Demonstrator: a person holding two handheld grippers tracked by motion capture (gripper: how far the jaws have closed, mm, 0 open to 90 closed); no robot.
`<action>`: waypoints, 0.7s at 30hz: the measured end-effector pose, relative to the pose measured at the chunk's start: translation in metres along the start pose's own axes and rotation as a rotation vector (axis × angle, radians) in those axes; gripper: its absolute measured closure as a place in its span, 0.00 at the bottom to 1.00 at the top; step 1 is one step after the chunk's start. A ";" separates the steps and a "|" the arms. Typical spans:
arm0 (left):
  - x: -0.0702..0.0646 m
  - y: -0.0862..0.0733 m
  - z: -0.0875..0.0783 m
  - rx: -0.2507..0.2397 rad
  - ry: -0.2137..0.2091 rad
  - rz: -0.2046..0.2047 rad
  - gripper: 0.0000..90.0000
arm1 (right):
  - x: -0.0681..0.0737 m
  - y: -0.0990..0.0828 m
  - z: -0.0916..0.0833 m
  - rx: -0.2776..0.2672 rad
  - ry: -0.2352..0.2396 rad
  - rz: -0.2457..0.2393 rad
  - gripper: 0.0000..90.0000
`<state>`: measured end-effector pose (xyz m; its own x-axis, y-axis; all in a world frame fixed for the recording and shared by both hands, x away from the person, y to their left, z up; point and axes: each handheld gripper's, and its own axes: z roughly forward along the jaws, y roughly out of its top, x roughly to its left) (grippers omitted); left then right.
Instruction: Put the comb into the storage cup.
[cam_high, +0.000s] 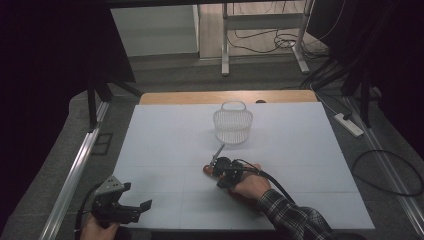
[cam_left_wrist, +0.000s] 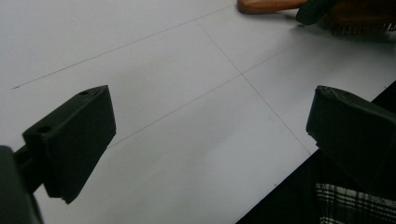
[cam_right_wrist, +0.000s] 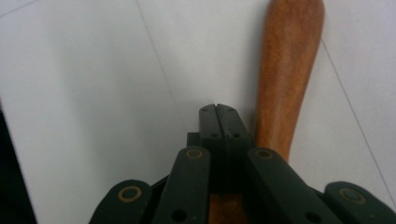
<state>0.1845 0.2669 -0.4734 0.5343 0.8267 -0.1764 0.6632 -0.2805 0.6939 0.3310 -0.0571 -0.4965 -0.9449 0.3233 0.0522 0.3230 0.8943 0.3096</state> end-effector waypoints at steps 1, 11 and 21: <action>0.000 0.000 0.000 0.000 0.001 0.000 0.03 | -0.001 0.000 0.001 0.003 0.000 0.000 1.00; 0.000 0.000 0.000 -0.001 0.002 0.002 0.03 | -0.008 -0.001 0.003 0.010 -0.020 0.025 1.00; -0.001 0.000 0.000 0.003 0.003 0.004 0.03 | -0.020 -0.005 0.000 0.008 -0.055 0.060 1.00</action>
<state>0.1842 0.2664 -0.4733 0.5355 0.8269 -0.1715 0.6625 -0.2855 0.6925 0.3485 -0.0680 -0.4994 -0.9195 0.3927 0.0176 0.3795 0.8751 0.3003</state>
